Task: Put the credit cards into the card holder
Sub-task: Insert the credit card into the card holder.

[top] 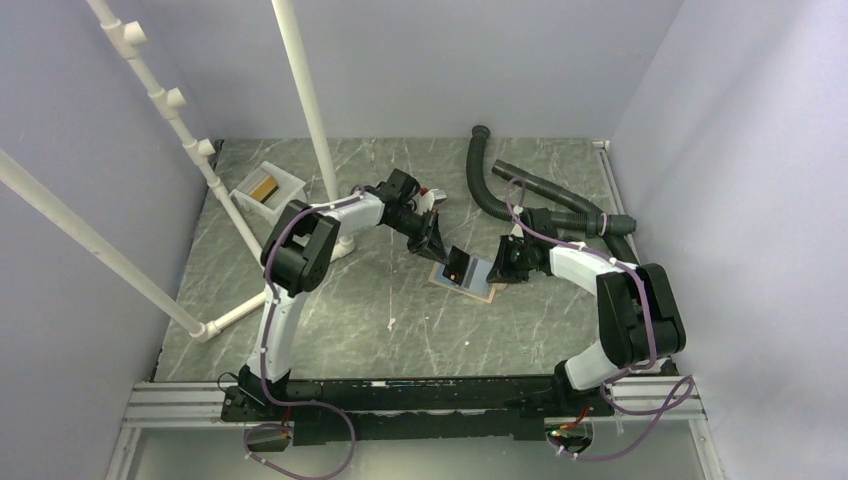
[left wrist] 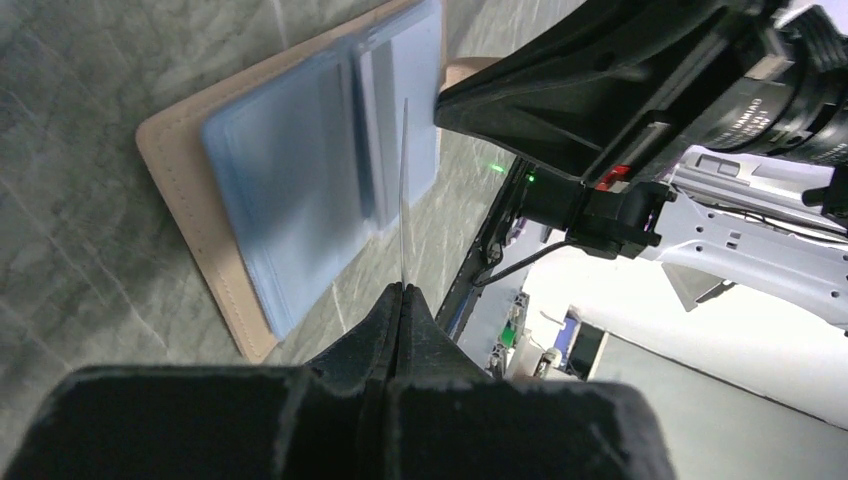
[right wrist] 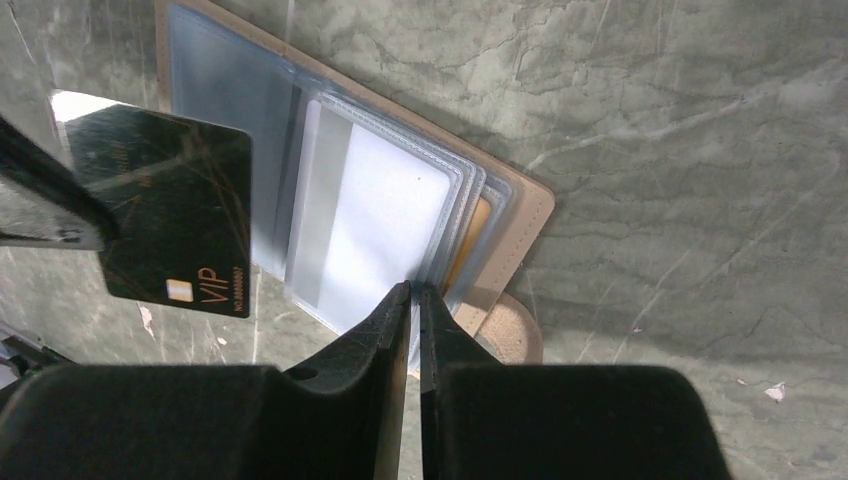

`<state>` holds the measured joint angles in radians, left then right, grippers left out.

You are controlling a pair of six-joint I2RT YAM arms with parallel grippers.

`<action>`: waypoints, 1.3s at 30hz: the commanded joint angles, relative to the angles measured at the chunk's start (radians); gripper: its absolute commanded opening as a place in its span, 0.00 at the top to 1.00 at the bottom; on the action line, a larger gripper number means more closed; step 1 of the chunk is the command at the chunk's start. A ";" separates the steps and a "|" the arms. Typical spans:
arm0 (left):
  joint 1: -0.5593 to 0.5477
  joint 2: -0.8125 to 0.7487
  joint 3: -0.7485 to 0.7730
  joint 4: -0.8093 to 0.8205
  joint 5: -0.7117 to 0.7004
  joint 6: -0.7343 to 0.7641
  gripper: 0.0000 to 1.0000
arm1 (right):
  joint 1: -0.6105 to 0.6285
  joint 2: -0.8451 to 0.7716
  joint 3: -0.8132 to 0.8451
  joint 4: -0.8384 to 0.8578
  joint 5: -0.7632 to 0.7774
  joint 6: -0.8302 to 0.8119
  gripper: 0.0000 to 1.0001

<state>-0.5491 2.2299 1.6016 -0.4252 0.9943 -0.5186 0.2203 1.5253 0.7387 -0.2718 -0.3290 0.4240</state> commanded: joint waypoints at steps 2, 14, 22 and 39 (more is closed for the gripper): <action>0.000 0.053 0.072 -0.077 0.074 0.067 1.00 | -0.001 0.042 -0.016 0.029 0.047 -0.016 0.90; 0.005 0.116 0.121 -0.140 0.140 0.116 1.00 | -0.001 0.032 -0.018 0.030 0.032 -0.019 0.90; 0.005 0.160 0.144 -0.152 0.157 0.113 1.00 | -0.001 0.020 -0.020 0.030 0.025 -0.022 0.90; 0.023 0.151 0.128 -0.150 0.162 0.113 1.00 | -0.001 0.012 -0.030 0.037 0.018 -0.024 0.91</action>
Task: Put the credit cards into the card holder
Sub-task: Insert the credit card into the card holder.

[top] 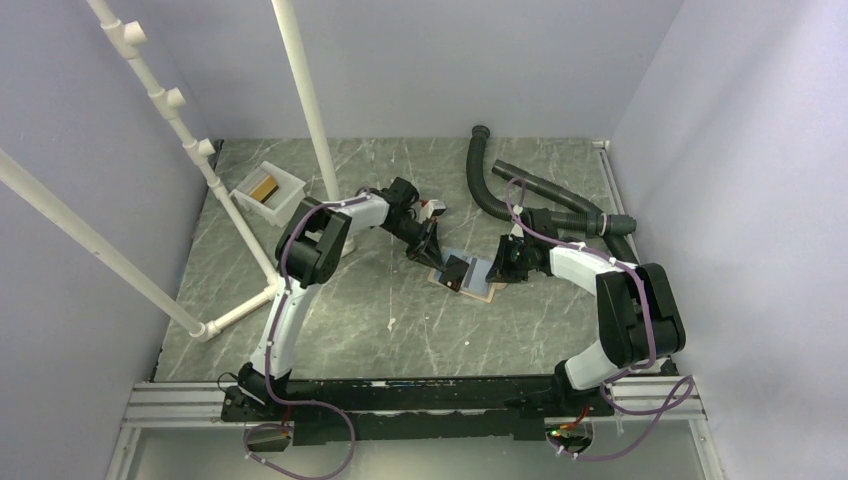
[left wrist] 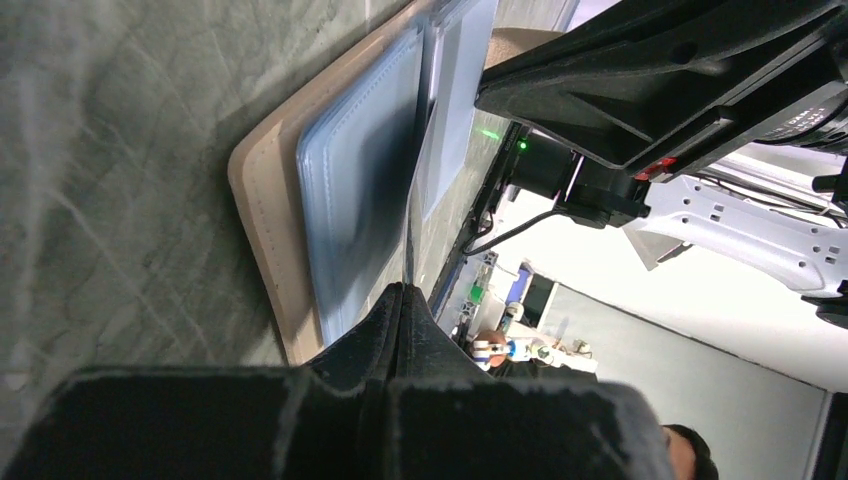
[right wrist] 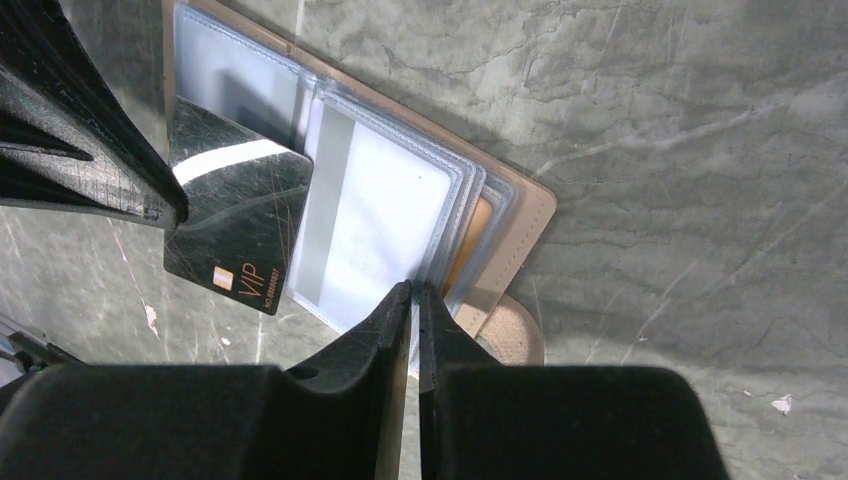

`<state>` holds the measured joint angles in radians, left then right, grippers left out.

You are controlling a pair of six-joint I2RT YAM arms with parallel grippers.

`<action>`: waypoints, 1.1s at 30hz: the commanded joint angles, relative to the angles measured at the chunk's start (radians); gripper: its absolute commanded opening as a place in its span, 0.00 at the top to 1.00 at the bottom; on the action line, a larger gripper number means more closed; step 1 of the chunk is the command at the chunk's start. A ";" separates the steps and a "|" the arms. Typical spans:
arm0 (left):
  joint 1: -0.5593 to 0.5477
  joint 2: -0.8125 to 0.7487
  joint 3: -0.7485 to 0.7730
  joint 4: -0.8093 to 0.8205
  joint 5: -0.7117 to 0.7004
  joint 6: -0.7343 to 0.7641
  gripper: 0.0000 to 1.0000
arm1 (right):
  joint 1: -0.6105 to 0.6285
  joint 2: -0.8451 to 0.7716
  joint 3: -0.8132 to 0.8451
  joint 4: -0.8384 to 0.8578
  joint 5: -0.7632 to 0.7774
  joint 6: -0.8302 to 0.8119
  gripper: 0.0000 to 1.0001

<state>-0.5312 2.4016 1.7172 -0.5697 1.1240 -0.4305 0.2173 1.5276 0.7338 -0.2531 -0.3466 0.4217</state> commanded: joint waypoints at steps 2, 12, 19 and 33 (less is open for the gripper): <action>0.005 -0.019 0.016 -0.013 0.029 0.031 1.00 | 0.002 0.010 -0.025 0.019 0.035 -0.021 0.91; 0.005 -0.018 0.013 -0.011 0.030 0.033 1.00 | 0.002 0.009 -0.026 0.019 0.032 -0.022 0.91; -0.004 0.007 0.044 -0.040 0.045 0.046 1.00 | 0.001 0.005 -0.027 0.019 0.031 -0.023 0.91; -0.006 0.075 0.140 -0.126 0.041 0.079 1.00 | 0.002 -0.002 -0.031 0.026 0.020 -0.023 0.91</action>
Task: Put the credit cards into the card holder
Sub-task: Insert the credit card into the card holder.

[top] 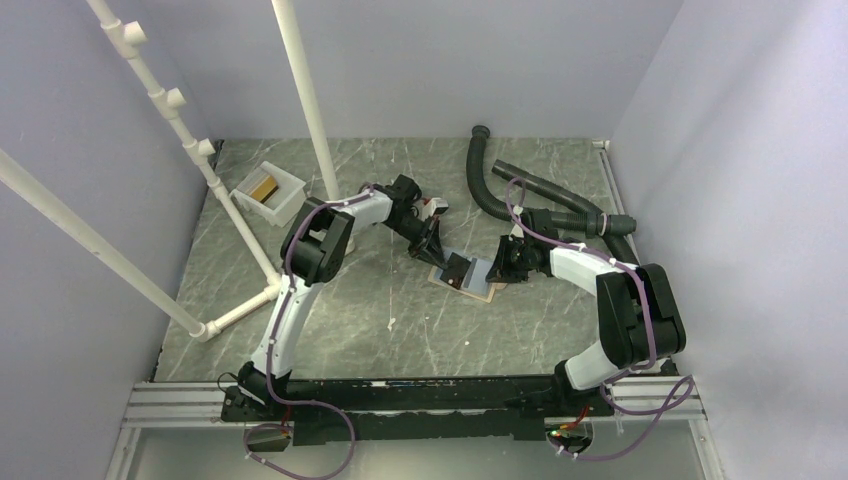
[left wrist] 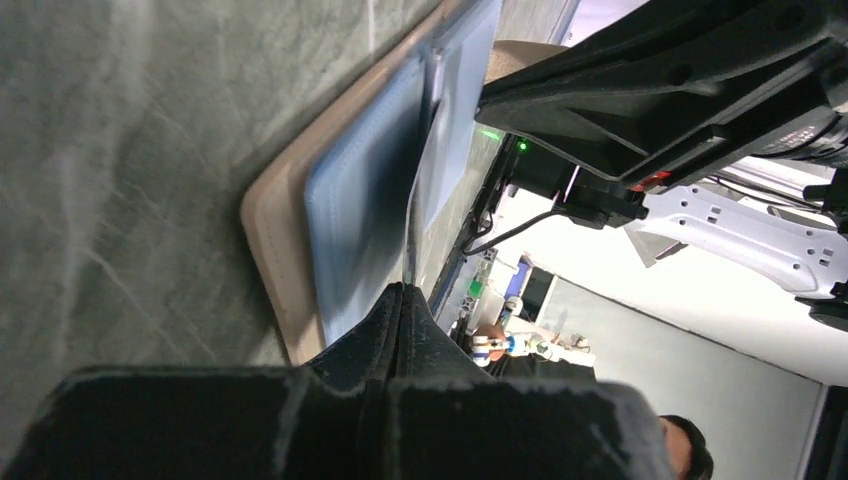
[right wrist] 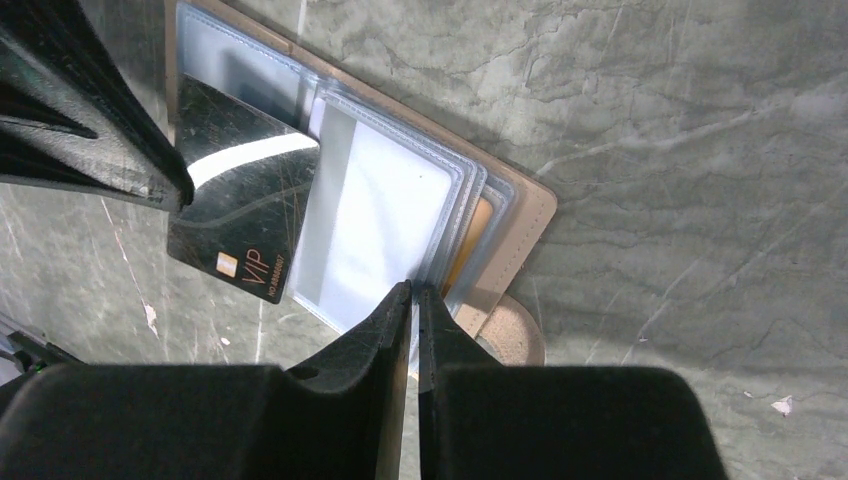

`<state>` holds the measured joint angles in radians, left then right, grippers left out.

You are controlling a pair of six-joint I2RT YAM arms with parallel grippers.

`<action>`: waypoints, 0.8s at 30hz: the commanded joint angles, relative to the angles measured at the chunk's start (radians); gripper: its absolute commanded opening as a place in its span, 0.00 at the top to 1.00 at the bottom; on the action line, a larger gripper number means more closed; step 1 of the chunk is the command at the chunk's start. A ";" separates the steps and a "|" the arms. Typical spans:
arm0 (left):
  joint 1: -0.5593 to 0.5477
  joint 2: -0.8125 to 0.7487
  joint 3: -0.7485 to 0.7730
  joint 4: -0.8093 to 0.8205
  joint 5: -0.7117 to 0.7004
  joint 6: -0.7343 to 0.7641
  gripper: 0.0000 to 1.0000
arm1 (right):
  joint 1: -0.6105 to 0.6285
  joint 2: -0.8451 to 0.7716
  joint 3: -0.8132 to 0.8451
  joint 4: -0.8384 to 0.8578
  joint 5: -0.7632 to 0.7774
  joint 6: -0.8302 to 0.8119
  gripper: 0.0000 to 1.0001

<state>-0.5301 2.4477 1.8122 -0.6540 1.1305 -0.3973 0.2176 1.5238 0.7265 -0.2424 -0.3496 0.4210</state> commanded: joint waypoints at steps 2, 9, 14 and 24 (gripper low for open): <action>-0.009 0.038 0.061 -0.055 0.033 0.051 1.00 | 0.001 0.001 -0.025 0.016 0.023 -0.022 0.91; -0.014 0.068 0.126 -0.096 0.022 0.073 1.00 | 0.001 0.001 -0.027 0.022 0.017 -0.023 0.91; -0.025 0.092 0.173 -0.086 0.034 0.050 1.00 | 0.002 0.006 -0.027 0.024 0.014 -0.024 0.91; -0.042 0.096 0.174 -0.025 0.019 -0.004 1.00 | 0.001 0.007 -0.026 0.027 0.005 -0.025 0.91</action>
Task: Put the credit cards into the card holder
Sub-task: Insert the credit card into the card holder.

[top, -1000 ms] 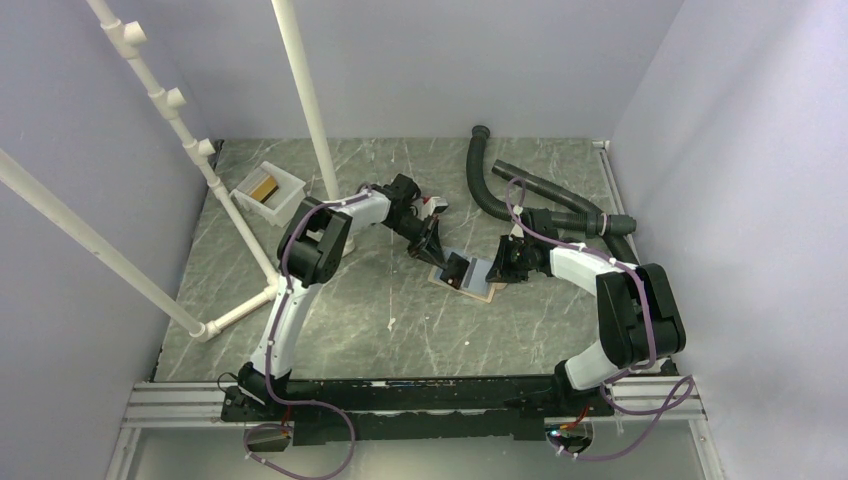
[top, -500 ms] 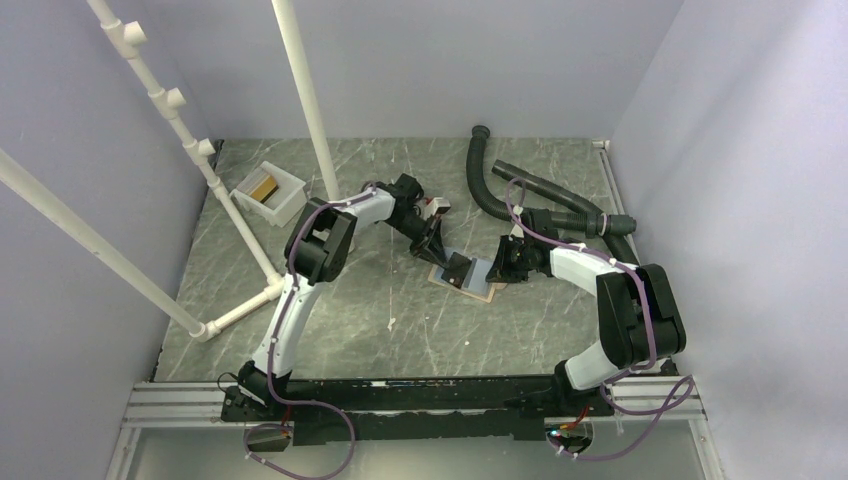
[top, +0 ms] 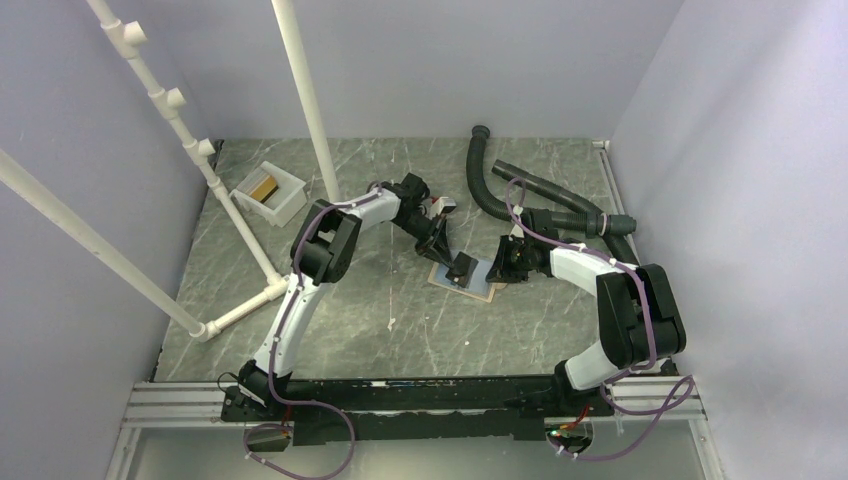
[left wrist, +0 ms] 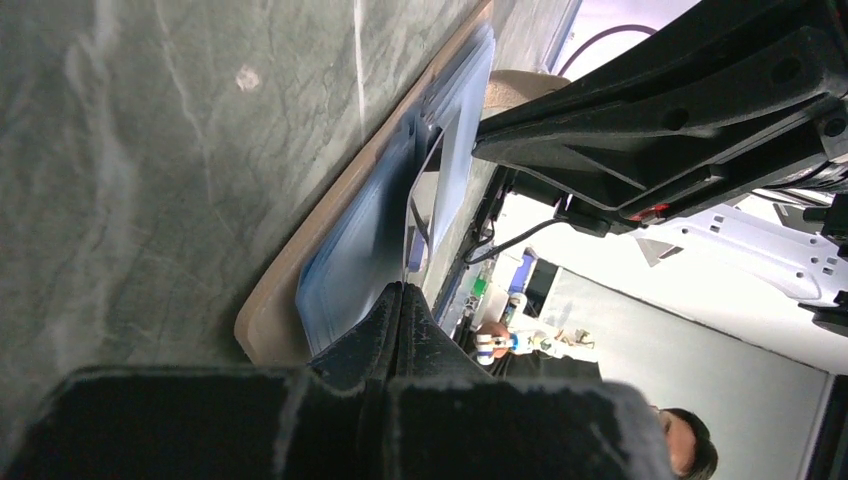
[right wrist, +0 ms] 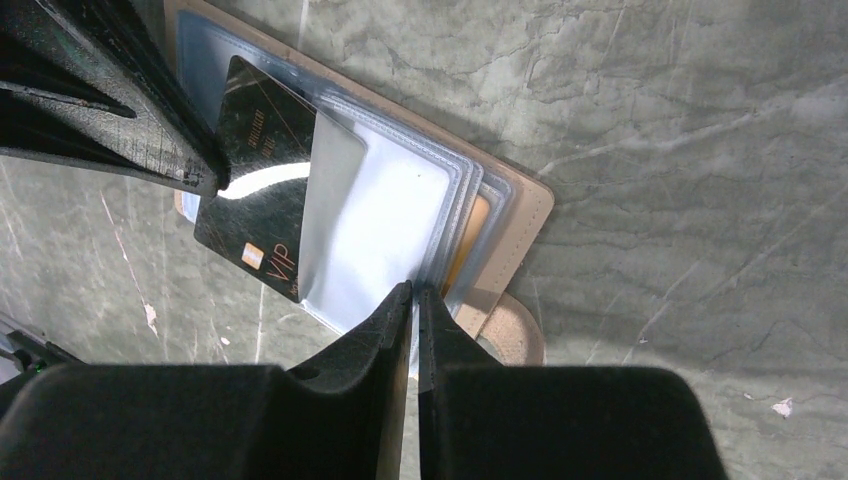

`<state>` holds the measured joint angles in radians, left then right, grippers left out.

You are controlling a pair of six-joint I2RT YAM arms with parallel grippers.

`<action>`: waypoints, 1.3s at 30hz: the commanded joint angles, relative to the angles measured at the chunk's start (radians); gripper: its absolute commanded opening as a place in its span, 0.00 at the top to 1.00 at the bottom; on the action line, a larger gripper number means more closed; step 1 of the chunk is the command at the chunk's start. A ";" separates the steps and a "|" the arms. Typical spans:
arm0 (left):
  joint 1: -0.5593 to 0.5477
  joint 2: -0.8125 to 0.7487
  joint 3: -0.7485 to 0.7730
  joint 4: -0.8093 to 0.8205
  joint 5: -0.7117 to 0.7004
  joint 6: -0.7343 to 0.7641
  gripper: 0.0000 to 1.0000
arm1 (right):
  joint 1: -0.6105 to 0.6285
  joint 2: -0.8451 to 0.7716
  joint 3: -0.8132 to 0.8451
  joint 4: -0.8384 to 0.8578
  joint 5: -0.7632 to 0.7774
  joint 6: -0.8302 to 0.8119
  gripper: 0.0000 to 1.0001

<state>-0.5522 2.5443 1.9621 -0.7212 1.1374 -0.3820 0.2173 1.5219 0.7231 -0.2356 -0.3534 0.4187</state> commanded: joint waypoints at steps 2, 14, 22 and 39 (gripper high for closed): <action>-0.024 -0.005 0.015 0.061 0.006 -0.034 1.00 | 0.002 0.010 -0.023 0.020 0.007 -0.023 0.91; -0.032 -0.091 -0.092 0.149 -0.199 -0.055 1.00 | 0.001 0.009 -0.026 0.025 -0.013 -0.023 0.91; -0.032 -0.108 -0.079 0.175 -0.261 -0.065 1.00 | 0.001 0.009 -0.026 0.024 -0.013 -0.023 0.91; -0.062 -0.183 -0.266 0.477 -0.076 -0.286 0.86 | 0.002 0.017 -0.023 0.033 -0.028 -0.023 0.90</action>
<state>-0.5766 2.4042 1.7061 -0.3157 0.9821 -0.6273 0.2123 1.5223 0.7170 -0.2203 -0.3756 0.4175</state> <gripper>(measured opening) 0.094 0.098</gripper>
